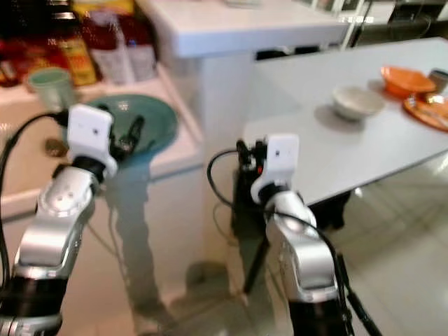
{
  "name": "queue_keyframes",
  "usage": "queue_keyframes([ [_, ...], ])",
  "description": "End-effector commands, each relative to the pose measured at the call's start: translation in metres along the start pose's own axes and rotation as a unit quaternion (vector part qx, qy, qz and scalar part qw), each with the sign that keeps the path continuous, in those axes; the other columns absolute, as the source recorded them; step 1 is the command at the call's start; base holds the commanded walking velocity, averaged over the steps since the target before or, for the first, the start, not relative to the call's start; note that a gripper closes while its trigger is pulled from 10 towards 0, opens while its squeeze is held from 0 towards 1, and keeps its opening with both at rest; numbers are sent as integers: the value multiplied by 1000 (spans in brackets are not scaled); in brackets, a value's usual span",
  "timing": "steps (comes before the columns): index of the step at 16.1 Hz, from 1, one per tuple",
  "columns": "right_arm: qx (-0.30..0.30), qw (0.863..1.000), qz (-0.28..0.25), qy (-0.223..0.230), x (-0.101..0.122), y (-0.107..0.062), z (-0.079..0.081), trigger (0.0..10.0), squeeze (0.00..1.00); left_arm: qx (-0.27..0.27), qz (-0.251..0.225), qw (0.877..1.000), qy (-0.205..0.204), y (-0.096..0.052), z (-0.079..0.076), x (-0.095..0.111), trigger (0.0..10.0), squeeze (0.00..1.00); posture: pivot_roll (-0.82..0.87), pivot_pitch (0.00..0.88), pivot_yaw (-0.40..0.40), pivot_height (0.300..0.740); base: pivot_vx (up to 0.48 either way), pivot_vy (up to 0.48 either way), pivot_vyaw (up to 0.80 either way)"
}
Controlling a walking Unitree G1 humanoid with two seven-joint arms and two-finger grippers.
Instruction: Setting the table
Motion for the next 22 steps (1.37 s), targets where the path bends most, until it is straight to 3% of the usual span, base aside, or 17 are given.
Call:
queue_keyframes([
  [1,-16,1000,-4,-3,3,-2,-10,10000,0,-17,-13,1000,-1,3,-9,8,10000,0,124,0,-14,740,0,480,0],
  [9,-26,1000,3,1,1,-2,-13,10000,0,-19,-20,1000,3,3,-9,10,10000,0,123,0,-15,740,0,480,0],
  [14,-45,999,-9,11,7,-2,-20,10000,0,-45,-55,997,-14,1,-16,22,10000,0,121,0,-13,740,0,0,0],
  [22,-63,998,-10,12,13,-1,-30,10000,0,-59,-64,996,-7,0,-21,24,10000,0,117,0,-15,740,395,0,0],
])
Point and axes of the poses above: a point about 5 cm out from each wrist's last joint towards the gripper, its own y axis pointing out of the wrist towards the gripper, its own x axis along the axis of the wrist's last joint, z = x × y, the point moved 4 cm from there along y, pointing out of the wrist towards the gripper, and after that the axes turned 12 degrees about y, right-handed, at the moved point
